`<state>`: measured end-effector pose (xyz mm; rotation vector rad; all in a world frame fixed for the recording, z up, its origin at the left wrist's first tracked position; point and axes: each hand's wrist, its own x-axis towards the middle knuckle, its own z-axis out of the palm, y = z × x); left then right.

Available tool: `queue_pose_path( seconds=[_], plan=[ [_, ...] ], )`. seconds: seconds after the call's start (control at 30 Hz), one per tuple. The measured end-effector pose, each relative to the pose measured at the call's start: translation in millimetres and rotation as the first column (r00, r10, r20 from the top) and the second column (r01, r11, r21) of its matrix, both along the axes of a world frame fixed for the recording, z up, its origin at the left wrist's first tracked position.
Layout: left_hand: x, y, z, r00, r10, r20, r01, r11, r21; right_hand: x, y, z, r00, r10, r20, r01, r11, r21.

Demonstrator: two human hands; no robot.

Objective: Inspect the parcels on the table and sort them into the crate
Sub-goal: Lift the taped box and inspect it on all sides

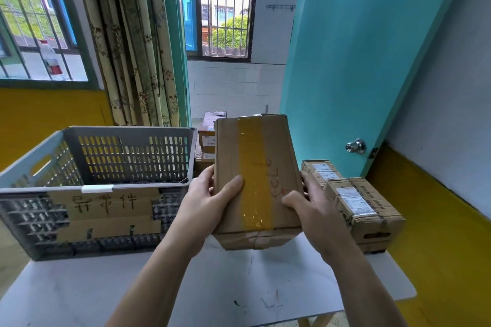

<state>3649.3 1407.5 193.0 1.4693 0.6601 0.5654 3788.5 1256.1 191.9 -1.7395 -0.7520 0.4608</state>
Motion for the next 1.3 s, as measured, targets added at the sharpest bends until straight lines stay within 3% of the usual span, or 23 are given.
queue_pose_path(
  seconds=[0.13, 0.27, 0.43, 0.57, 0.77, 0.87, 0.97, 1.17, 1.3],
  plan=[
    [-1, -4, -6, 0.998, -0.055, 0.006, 0.055, 0.998, -0.009, 4, 2, 2, 0.998, -0.053, 0.046, 0.054, 0.998, -0.03],
    [-2, -5, -7, 0.99, -0.115, -0.079, 0.115, 0.993, -0.003, -2, -4, 5, 0.987, -0.065, 0.144, 0.077, 0.994, -0.083],
    [0, -8, 8, 0.993, 0.038, -0.108, -0.04, 0.999, -0.016, -4, -10, -8, 0.999, 0.003, 0.053, 0.001, 0.998, -0.065],
    [9, -4, 16, 0.982, 0.133, -0.136, -0.142, 0.988, -0.064, -4, -17, -9, 0.991, 0.105, 0.083, -0.095, 0.988, -0.125],
    [10, -4, 17, 0.979, 0.156, -0.13, -0.165, 0.985, -0.057, -5, -17, -12, 0.984, 0.135, 0.117, -0.115, 0.979, -0.168],
    [3, 9, 1, 0.992, 0.085, -0.096, -0.089, 0.995, -0.035, -12, -15, 1, 1.0, 0.008, 0.004, -0.008, 0.994, -0.106],
    [5, -7, 2, 0.994, 0.023, -0.109, -0.021, 1.0, 0.022, -16, -10, 13, 0.996, -0.085, 0.011, 0.086, 0.985, -0.15],
    [-2, -8, 3, 0.996, -0.064, -0.061, 0.064, 0.998, -0.007, -21, -13, 22, 0.993, -0.101, 0.068, 0.109, 0.987, -0.122],
    [-6, -5, 1, 0.998, -0.056, -0.032, 0.058, 0.996, 0.067, -28, -11, 23, 0.993, -0.06, 0.103, 0.069, 0.994, -0.085]
  ],
)
